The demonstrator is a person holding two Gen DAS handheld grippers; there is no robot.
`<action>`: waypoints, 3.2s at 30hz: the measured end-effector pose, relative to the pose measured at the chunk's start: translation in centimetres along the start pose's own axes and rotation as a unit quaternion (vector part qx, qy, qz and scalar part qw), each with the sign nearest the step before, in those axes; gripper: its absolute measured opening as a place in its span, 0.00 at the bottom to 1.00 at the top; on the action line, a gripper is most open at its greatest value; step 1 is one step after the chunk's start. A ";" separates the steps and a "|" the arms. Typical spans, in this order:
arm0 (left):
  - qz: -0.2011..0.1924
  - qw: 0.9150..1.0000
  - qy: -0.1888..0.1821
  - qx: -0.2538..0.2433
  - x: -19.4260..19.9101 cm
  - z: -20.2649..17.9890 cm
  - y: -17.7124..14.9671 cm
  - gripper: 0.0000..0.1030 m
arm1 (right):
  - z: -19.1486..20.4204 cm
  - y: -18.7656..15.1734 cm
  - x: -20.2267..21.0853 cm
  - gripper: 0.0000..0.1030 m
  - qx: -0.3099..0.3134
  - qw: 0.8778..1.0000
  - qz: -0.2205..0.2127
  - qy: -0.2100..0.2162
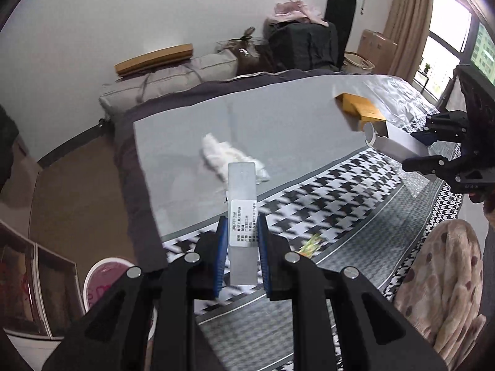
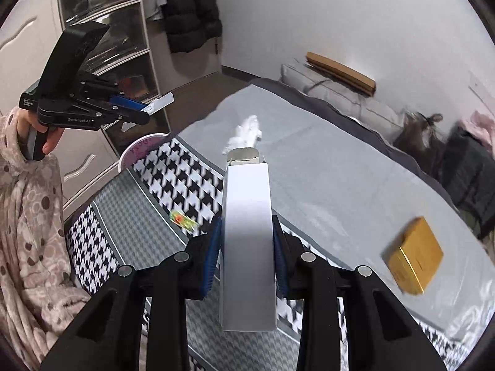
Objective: Collect trash
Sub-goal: 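Carry the label strip and white box over the pink-lined bin, then open both grippers over the bin, dropping the strip and box inside, then move both tools back over the bed toward the bubble wrap and gold box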
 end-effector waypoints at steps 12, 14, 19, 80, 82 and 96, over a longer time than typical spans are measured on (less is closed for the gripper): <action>0.000 0.998 0.026 0.058 2.3 9.8 -6.9 0.18 | 9.8 5.6 -7.0 0.29 0.048 0.997 0.026 0.047; 0.004 0.997 0.029 0.066 2.3 11.3 -8.1 0.18 | 11.4 6.5 -8.2 0.29 0.057 0.996 0.030 0.054; 0.020 0.995 0.033 0.090 1.9 15.1 -11.9 0.18 | 16.4 9.1 -12.1 0.29 0.080 0.993 0.042 0.080; 0.154 0.979 0.047 0.128 -4.4 29.0 -30.5 0.95 | 33.2 13.7 -34.5 0.93 0.369 0.924 0.098 0.026; 0.153 0.978 0.049 0.129 -4.1 28.8 -30.4 0.95 | 33.0 13.9 -33.9 0.93 0.365 0.925 0.096 0.025; 0.076 0.985 0.066 0.142 4.2 23.9 -24.8 0.95 | 32.1 14.3 -24.6 0.93 0.332 0.942 0.045 0.017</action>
Point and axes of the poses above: each gripper's, at about its wrist camera, not at the fingertips, and x roughly against the way its jaws point, z to its left, y to its top, the point moved 9 cm from there along -x, roughly the way its jaws point, and after that the axes turned 13 degrees about -x, right-handed, at the moved point
